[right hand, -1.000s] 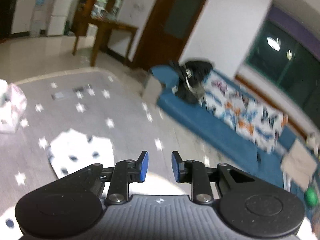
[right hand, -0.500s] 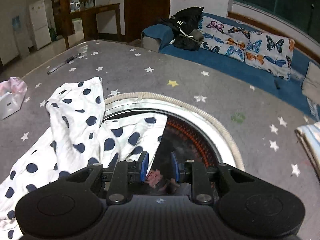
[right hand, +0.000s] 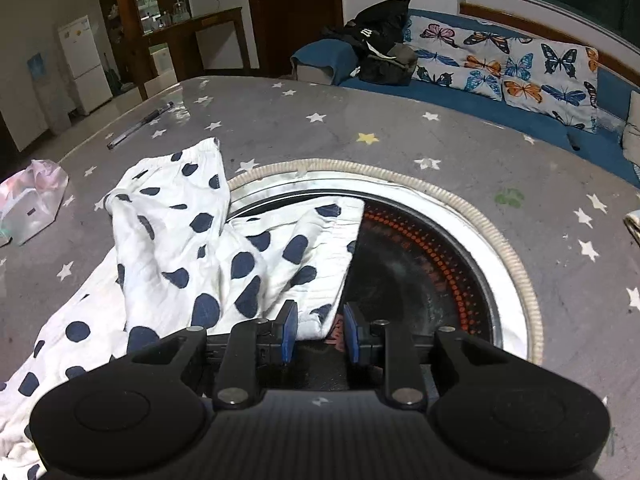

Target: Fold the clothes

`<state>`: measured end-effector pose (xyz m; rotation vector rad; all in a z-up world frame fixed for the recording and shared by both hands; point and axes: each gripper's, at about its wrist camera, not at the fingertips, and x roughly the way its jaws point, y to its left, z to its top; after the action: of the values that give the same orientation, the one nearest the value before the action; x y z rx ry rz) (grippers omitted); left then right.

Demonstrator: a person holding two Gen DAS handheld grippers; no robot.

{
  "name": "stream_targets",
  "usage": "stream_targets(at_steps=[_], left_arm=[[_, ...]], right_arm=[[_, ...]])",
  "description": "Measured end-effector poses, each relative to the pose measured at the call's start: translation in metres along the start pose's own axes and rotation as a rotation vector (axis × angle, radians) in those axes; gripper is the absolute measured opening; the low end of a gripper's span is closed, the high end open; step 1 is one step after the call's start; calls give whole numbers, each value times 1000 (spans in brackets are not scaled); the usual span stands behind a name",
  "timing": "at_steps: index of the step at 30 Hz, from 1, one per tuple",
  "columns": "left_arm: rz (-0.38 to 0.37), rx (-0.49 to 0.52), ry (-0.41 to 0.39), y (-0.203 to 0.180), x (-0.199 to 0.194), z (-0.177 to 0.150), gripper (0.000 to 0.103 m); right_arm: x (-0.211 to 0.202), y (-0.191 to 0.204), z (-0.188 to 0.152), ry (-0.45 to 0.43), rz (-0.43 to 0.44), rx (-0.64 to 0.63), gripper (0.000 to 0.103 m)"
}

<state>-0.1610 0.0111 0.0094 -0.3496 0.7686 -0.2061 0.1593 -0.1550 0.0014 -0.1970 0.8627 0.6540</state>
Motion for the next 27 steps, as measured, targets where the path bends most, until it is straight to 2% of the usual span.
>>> stream_targets(at_steps=[4,6,11,13,17,19,23,25,27], left_arm=[[2,-1,2,0,1,0,19],[3,-1,2,0,1,-1,19],[5,3,3,0,3,-1,19],[6,3,5,0,3,-1,19],[8,2,9,1,3,-1,19],[10,3,10,1,4,-1,19],[43,15,2,0,-1,4,32],[59,24,-9,0,-6,8,33],[79,39,-25,-2,-10,12,43]], right_arm=[[-2,1,-1,-15,8,11,12],[-6,3,-1,-31,-18,-12,8],[-24,3,3,-85,-143,-102,6],[-33,0,7,-104,-215,-153,0],[-45,-12,15,-114,-326,-216,0],[-51,-24,17,-101,-319,-190,0],[-53,-36,9,-101,-251,-104,7],[-48,-34,1,-88,-207,-73,8],[-40,-29,-4,-76,-183,-70,11]])
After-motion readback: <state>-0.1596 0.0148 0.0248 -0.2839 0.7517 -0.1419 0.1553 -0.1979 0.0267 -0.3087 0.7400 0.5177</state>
